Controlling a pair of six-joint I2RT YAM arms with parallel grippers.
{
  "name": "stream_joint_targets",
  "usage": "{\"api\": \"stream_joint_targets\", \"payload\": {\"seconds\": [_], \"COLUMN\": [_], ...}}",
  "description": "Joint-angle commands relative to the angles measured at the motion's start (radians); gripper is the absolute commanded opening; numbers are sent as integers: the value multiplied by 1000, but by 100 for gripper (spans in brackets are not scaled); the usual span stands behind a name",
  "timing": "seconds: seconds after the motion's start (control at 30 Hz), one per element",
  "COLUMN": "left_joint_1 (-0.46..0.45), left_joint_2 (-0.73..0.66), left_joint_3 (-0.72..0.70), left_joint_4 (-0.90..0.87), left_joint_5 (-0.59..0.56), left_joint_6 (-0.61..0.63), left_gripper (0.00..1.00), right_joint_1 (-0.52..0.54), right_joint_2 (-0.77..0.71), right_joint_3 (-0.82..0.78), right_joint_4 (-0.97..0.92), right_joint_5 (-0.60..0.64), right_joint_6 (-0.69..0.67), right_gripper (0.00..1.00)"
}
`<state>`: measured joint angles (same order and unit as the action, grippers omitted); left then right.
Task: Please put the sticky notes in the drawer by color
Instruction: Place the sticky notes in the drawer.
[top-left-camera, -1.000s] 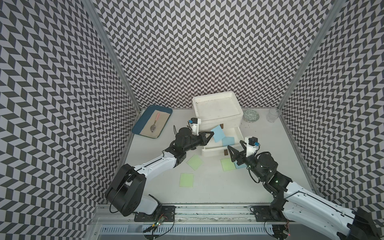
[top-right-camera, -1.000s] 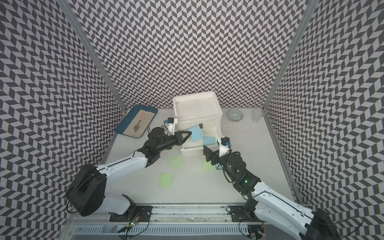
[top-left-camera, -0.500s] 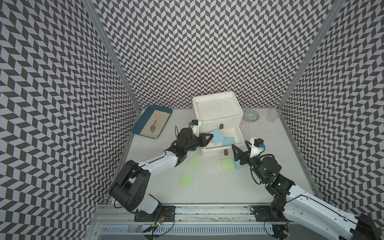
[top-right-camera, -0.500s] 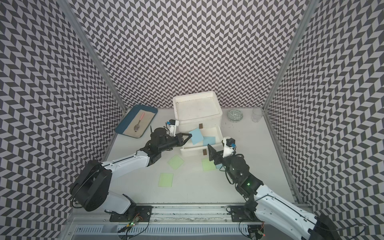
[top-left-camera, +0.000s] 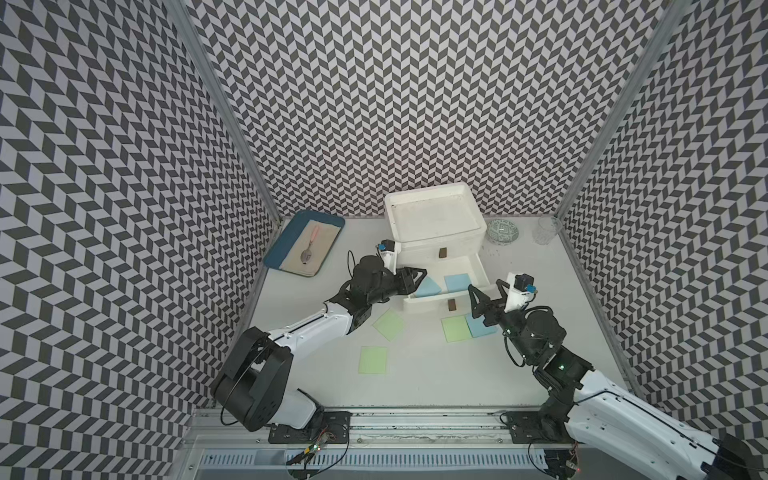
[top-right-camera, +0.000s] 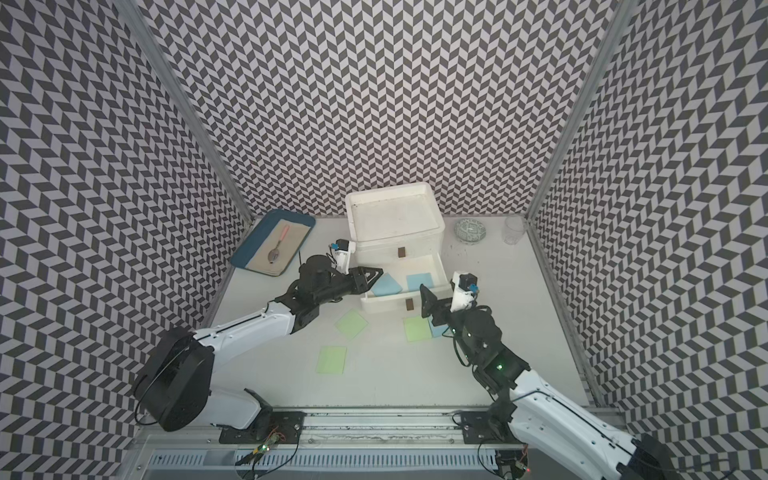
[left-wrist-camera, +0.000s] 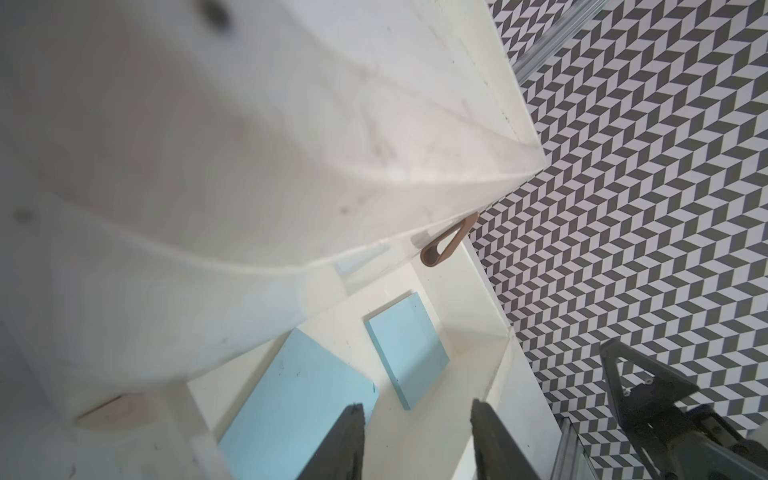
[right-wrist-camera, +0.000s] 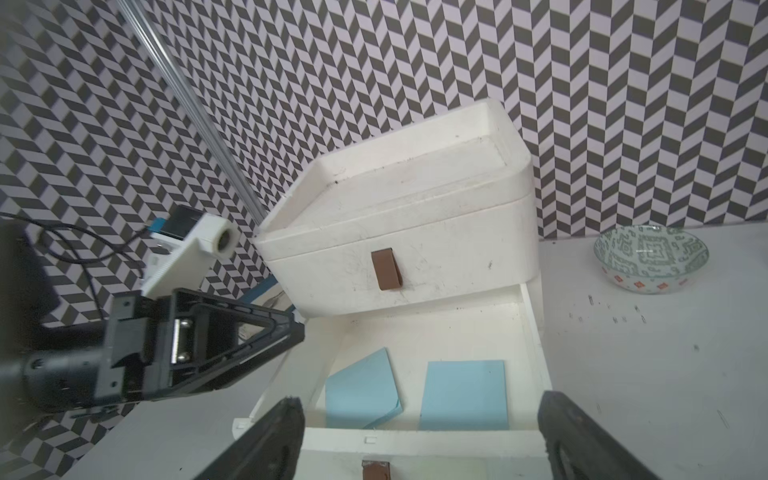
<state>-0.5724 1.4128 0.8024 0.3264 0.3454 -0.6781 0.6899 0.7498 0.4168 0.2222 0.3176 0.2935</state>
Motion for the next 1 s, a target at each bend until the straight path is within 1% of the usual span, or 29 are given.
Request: {"api": "stream_joint_targets", "payload": {"seconds": [0.0,0.07,0.17,0.27,0.3,0.4,0.5,0.57,0.67,0.77,0.83,0.87,0.97], "left_joint_1": [8,8,8,5,2,1,-7,-9,-9,-10,-10,-11,-10], "left_joint_2": [-96,-135,-170,-179,-178,-157,-165,-180,-203,-212,-216,-219,-226], "left_joint_3": [-51,-99,-144,-210,-233,-256,-274,-293,-310,-314,-317,-316,-319], "left_joint_4": [-33,-27,-42,14,39,47,45,57,70,71,73,71,74], "left_joint_5": [-63,-88,-97,-74,-67,-42,-36,-43,-54,-54,-50,-51,-49], "left_joint_6": [74,102,137,145,148,170,204,222,230,241,242,244,245], "left_gripper": [46,46,46,46,46,47,48,48,48,48,48,48,48], "right_joint_1": [-10,-13,-21,-32,-41,-56,-63,-88,-141,-198,-240,-244,-245], "right_joint_2": [17,20,17,25,34,61,75,96,144,214,275,304,400], "right_joint_3": [90,112,103,68,53,58,57,53,33,-2,-10,-2,87], "right_joint_4": [-176,-306,-445,-519,-533,-518,-538,-556,-553,-507,-466,-452,-504], "right_joint_5": [-16,-6,-26,-27,-27,-131,-112,-98,-115,-158,-210,-225,-232], "right_joint_6": [90,161,241,307,310,341,380,399,418,433,420,408,342], "right_gripper": [92,93,94,96,96,97,98,98,99,98,98,98,98]}}
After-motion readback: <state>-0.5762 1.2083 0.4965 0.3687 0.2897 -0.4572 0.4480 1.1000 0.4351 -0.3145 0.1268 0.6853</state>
